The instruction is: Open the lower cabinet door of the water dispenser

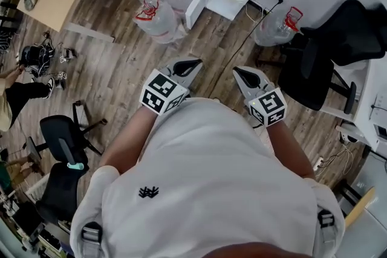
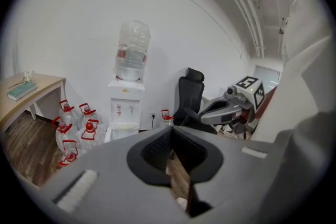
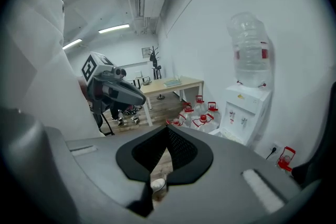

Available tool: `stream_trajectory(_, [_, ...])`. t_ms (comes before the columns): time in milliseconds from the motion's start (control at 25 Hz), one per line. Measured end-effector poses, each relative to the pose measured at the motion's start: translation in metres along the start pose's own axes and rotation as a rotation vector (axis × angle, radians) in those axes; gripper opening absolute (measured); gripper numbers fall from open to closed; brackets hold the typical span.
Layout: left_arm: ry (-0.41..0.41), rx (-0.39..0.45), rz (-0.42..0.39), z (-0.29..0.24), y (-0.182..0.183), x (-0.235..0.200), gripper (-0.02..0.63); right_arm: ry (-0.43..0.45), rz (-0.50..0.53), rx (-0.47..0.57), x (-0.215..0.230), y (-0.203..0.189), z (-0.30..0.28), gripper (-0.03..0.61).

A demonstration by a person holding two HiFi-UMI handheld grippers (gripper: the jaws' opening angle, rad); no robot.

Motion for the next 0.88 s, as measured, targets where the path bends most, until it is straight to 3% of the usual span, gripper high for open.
stream_trajectory(480, [0.007, 0.014, 0.010, 0.044, 0.000, -0.128, 0.055, -0.016, 0.024, -0.039, -0.011, 0.058, -0.103, 0.002])
stream_trajectory(880, [0.057, 0.058, 0.058, 0.080, -0.020, -0.190, 0.055, 0.011, 0.095, -0.076, -0.035, 0.087, -0.163, 0.001])
Point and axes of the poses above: the fingertips, and each gripper's own axes: z backward along the fingers, x to its right, y out of its top, the point moved 2 cm from there along z, backward along the fingers, and after that the axes turned 11 degrees about y, right-handed, at the moved point
